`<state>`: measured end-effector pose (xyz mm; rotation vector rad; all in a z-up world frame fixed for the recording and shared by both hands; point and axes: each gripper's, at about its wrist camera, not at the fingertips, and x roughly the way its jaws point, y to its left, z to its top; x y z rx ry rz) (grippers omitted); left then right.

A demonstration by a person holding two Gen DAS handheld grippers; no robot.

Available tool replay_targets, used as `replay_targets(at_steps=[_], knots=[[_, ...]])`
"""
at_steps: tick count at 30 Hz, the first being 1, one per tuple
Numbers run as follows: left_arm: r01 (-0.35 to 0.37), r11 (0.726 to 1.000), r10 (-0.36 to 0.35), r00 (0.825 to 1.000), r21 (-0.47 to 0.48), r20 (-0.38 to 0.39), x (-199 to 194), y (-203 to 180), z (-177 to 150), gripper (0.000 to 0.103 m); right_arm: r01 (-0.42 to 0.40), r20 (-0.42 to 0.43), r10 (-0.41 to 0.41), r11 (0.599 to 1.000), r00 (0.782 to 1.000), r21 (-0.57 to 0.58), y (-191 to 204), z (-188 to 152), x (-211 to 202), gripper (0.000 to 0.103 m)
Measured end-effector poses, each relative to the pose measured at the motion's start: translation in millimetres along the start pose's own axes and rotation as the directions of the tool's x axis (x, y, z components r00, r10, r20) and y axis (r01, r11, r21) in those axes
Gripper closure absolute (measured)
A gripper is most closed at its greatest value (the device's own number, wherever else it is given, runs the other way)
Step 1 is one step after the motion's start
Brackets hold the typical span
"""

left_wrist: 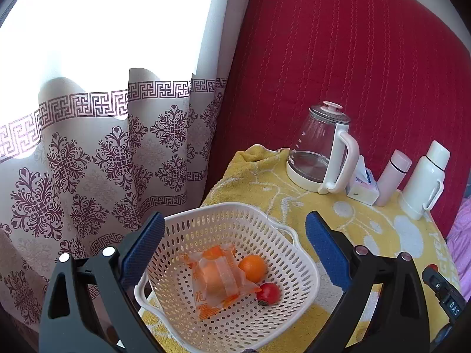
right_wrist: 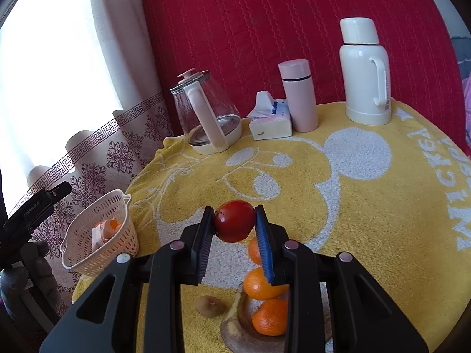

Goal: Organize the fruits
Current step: 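Carry the red tomato to the white basket and release it with the right tool, then move the right tool to the banana and grasp the middle orange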

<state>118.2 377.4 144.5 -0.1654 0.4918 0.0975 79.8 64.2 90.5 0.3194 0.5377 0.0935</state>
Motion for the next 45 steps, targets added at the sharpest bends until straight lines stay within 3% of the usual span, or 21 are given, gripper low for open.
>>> replay_targets(at_steps=[11,20,26,29,35,45], knots=[[-0.005,0.998,0.006,1.000,-0.068,0.029,-11,27,15,0.005,-0.202,-0.104,0.191,0.973,0.976,-0.109,113,9,41,0.074],[0.012,0.990,-0.008,1.000,-0.140,0.029,-15,45,21,0.005,-0.286,-0.218,0.252,0.947,0.943,-0.144,169,-4,77,0.073],[0.017,0.987,-0.013,1.000,-0.159,0.027,-14,50,23,0.005,-0.259,-0.200,0.226,0.954,0.953,-0.154,167,-8,74,0.071],[0.020,0.986,-0.015,1.000,-0.167,0.026,-15,50,22,0.004,-0.242,-0.184,0.215,0.961,0.959,-0.135,156,-9,69,0.058],[0.026,0.989,-0.022,0.999,-0.147,0.029,-15,42,21,0.004,-0.216,-0.162,0.197,0.970,0.967,-0.111,140,-17,59,0.049],[0.030,0.991,-0.027,0.999,-0.133,0.028,-15,35,19,0.004,-0.152,-0.150,0.142,0.987,0.978,-0.057,98,-24,47,0.047]])
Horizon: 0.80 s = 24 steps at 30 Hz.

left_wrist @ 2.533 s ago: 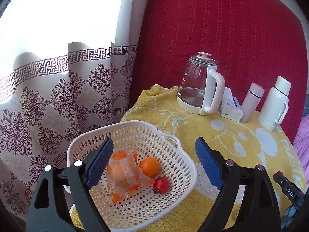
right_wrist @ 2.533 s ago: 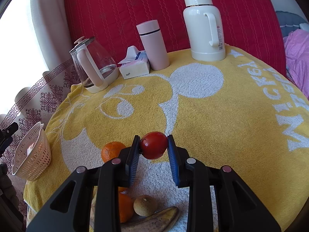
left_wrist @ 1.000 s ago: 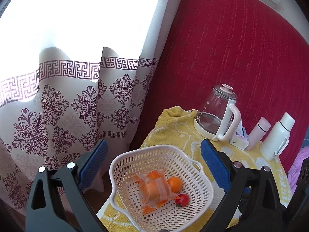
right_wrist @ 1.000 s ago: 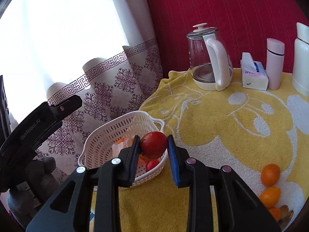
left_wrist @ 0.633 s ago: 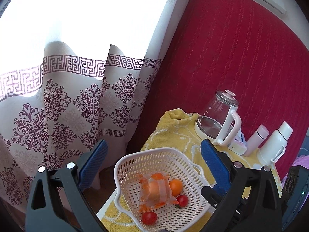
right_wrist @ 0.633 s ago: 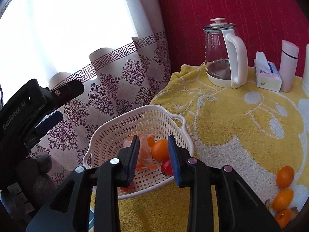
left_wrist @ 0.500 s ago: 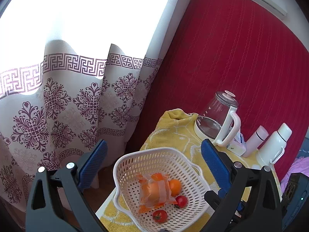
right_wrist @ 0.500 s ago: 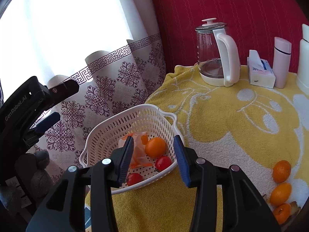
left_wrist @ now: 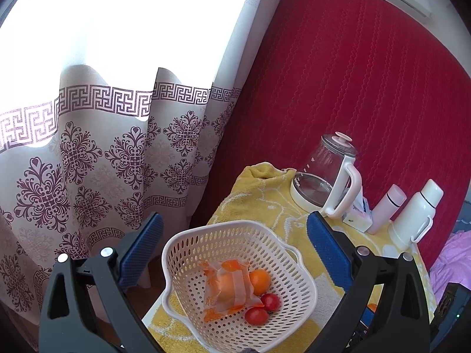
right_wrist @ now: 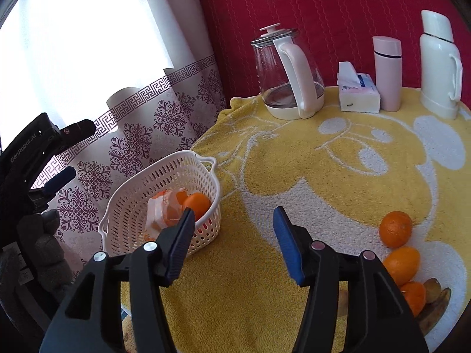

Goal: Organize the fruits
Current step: 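Move the right tool to the banana and grasp the middle orange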

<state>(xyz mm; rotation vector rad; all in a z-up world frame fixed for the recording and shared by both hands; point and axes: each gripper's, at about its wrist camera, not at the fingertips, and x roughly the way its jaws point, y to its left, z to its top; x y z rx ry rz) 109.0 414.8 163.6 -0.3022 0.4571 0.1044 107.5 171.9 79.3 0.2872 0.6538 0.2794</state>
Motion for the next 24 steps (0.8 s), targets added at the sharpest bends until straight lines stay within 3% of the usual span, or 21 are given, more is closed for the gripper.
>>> replay_targets(at_steps=[4,15,24], knots=[[0.004,1.000,-0.004,1.000,0.009,0.002,-1,-3,-1,0.004,0.032,0.010,-0.032,0.999,0.999,0.032,-20,-3,-9,0.042],[0.012,0.999,-0.012,1.000,0.044,0.011,-4,-16,-6,0.003,0.127,0.040,-0.134,0.982,0.990,0.142,-85,-5,-40,0.042],[0.017,0.998,-0.017,1.000,0.067,0.001,-2,-22,-10,0.003,0.176,0.010,-0.182,0.964,0.983,0.201,-122,-13,-44,0.040]])
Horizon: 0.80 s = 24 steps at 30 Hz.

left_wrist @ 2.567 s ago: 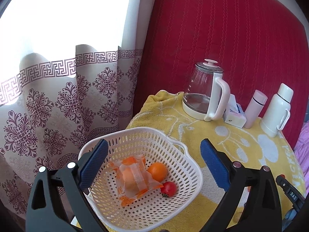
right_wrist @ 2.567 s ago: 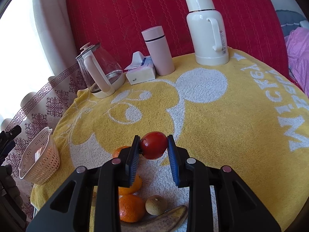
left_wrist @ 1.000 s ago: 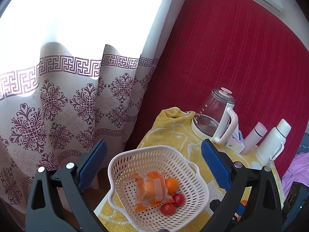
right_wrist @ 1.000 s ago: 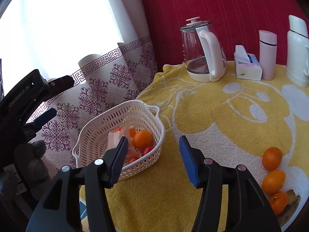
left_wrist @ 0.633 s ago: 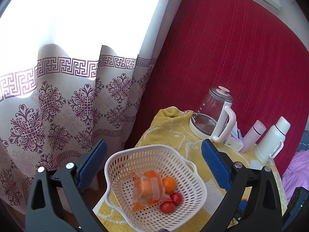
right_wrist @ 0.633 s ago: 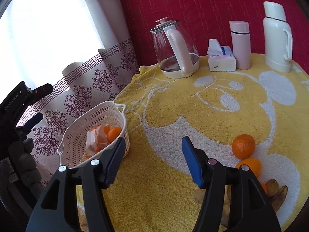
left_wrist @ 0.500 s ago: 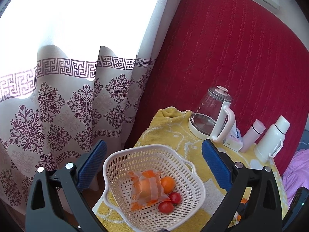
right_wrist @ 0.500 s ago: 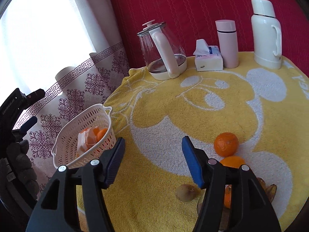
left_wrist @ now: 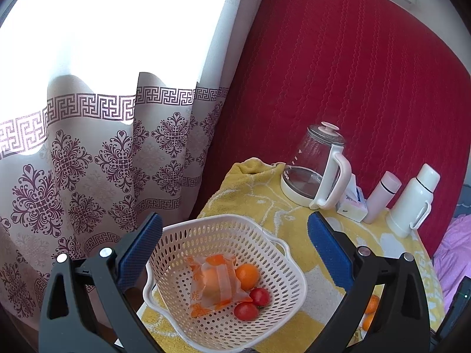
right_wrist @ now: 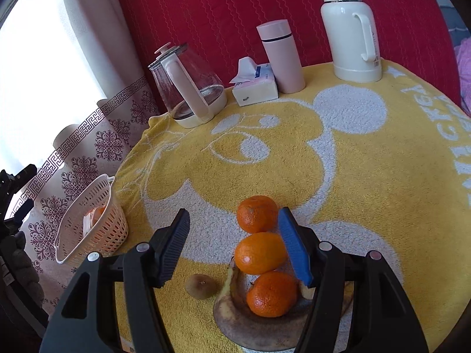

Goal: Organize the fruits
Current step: 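Move the right tool to the banana and grasp the middle orange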

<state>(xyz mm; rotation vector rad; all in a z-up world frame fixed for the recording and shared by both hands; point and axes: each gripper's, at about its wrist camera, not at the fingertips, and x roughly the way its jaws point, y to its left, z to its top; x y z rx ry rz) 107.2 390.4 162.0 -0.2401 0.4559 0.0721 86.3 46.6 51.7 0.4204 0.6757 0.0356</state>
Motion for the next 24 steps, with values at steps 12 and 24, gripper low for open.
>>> replay_targets(at_steps=[12,24], knots=[[0.005,1.000,-0.005,1.000,0.028,-0.014,4,-8,-5,0.003,0.057,-0.071,-0.057,0.998,0.996,-0.014,-10,-8,19,0.040],[0.014,0.998,-0.013,1.000,0.058,-0.028,6,-18,-11,0.003,0.100,-0.119,-0.111,0.990,0.987,-0.094,-2,-16,35,0.040]])
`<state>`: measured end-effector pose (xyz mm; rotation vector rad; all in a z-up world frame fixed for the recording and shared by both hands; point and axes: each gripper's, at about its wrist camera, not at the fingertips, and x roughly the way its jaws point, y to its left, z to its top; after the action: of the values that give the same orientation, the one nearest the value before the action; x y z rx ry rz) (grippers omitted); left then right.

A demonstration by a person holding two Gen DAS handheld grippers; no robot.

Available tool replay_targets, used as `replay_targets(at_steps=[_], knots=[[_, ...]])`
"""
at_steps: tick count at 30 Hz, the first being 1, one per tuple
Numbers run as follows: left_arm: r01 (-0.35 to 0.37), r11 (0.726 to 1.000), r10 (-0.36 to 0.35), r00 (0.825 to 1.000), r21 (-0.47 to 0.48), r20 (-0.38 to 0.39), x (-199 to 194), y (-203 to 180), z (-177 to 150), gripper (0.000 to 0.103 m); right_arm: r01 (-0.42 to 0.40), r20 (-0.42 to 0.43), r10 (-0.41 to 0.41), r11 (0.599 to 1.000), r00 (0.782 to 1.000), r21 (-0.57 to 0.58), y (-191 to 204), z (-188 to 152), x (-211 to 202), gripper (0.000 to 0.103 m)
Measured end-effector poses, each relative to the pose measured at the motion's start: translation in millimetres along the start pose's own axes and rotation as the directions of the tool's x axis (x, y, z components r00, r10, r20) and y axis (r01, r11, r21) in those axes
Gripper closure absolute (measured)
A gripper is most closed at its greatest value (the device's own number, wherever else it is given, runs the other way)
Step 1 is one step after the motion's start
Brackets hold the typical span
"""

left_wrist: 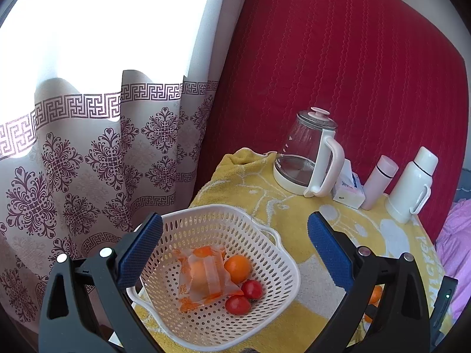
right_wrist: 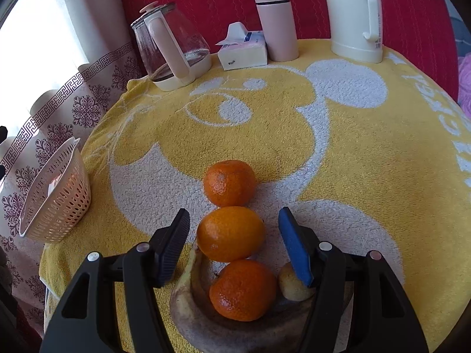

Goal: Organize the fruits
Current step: 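Move the right tool to the banana and grasp the middle orange, then grasp the top orange on the banana with the left tool while the right tool holds its orange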

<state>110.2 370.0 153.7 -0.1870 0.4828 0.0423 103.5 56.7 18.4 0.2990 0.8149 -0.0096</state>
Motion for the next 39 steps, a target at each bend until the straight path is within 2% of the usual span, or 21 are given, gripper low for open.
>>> replay_targets(at_steps=[10,12,16,19,24,29,34,39], knots=[[0.011,1.000,-0.010,1.000,0.026,-0.008,1,-8,-4,0.003,0.066,-0.031,-0.069,0.993,0.997,-0.101,13,0,10,0.038],[0.012,0.999,-0.012,1.000,0.030,-0.009,1,-9,-4,0.003,0.086,-0.027,-0.090,0.988,0.996,-0.125,16,-2,10,0.041],[0.016,0.999,-0.015,1.000,0.038,-0.012,1,-11,-6,0.003,0.093,-0.011,-0.096,0.986,0.995,-0.141,16,-4,6,0.056],[0.018,0.999,-0.018,1.000,0.043,-0.013,1,-14,-7,0.003,0.075,0.002,-0.076,0.988,0.997,-0.132,13,-4,3,0.057],[0.022,0.998,-0.021,1.000,0.058,-0.020,4,-20,-10,0.003,0.041,0.048,-0.036,0.994,0.998,-0.098,7,-3,-11,0.057],[0.034,0.995,-0.030,0.999,0.094,-0.036,9,-36,-20,0.003,0.040,0.100,-0.038,0.999,0.994,-0.019,-16,1,-26,0.057],[0.088,0.984,-0.080,0.995,0.158,-0.055,9,-64,-35,0.003,0.059,0.125,-0.073,0.992,0.989,0.114,-51,7,-33,0.057],[0.159,0.960,-0.143,0.986,0.229,-0.085,10,-97,-57,0.003,0.046,0.111,-0.069,0.979,0.991,0.199,-69,7,-30,0.057]])
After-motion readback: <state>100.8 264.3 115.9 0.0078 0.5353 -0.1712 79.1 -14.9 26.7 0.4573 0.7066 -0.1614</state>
